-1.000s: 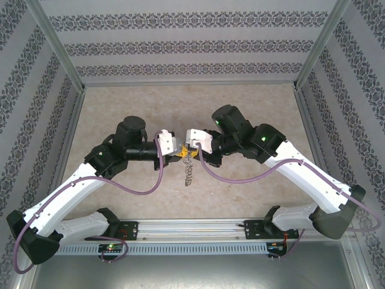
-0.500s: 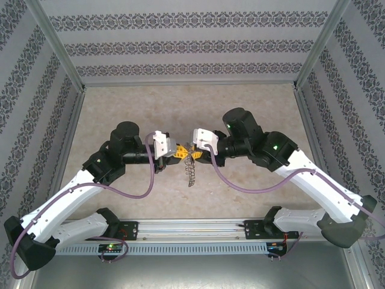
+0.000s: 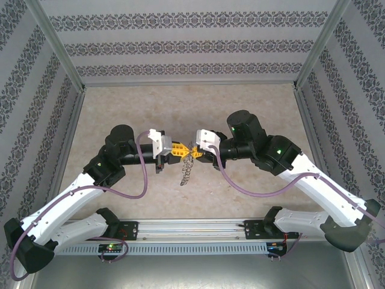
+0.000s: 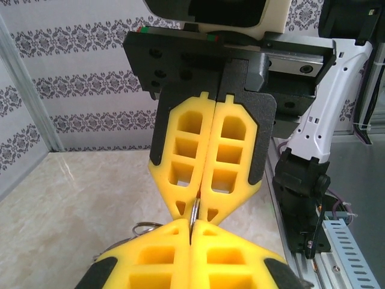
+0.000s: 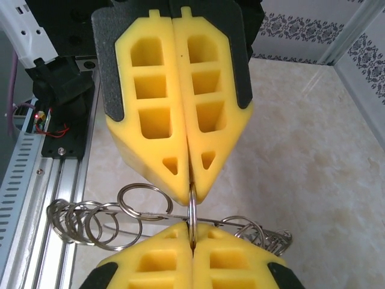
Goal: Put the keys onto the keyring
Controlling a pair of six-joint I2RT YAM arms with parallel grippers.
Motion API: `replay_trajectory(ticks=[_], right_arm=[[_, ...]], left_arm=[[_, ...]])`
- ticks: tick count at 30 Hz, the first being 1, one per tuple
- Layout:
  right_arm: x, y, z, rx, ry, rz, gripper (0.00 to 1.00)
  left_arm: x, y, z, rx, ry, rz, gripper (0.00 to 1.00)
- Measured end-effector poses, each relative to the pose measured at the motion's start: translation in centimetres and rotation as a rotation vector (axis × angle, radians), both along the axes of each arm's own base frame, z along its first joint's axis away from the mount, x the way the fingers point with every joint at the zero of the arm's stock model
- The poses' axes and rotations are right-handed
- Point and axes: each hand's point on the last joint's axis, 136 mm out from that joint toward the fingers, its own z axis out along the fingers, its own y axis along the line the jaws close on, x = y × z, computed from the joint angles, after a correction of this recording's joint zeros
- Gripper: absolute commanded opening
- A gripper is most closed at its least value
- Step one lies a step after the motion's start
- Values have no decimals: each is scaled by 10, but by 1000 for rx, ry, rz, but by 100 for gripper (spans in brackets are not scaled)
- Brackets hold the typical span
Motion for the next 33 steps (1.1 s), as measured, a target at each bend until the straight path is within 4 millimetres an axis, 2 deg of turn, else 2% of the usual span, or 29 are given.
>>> replay_trajectory(ticks=[3,6,13,14,16,17,23,28,33], right_arm=[[2,0,-2,-19,-5,1,0],[6,2,-4,-62,-1,3,0],[13,7,-13,-166,20,24,0],[13,8,-16,-183,24,28,0],[11,7,-20,-213,27,38,0],[11,7,-22,-225,27,39,0],[10,6,-24,-237,27,41,0],[7,6,-23,-182,18,31,13],[3,3,-13,-69,2,4,10]], left_arm=[[1,1,-2,42,-18,6,18],[4,2,-6,101,-31,21,19],[13,2,-19,207,-47,37,17],[13,2,-22,216,-44,37,14],[13,2,-26,229,-38,36,2],[13,2,-28,236,-34,33,0],[10,1,-29,228,-34,32,0],[8,1,-29,159,-3,44,0],[7,-3,-20,46,33,41,0]])
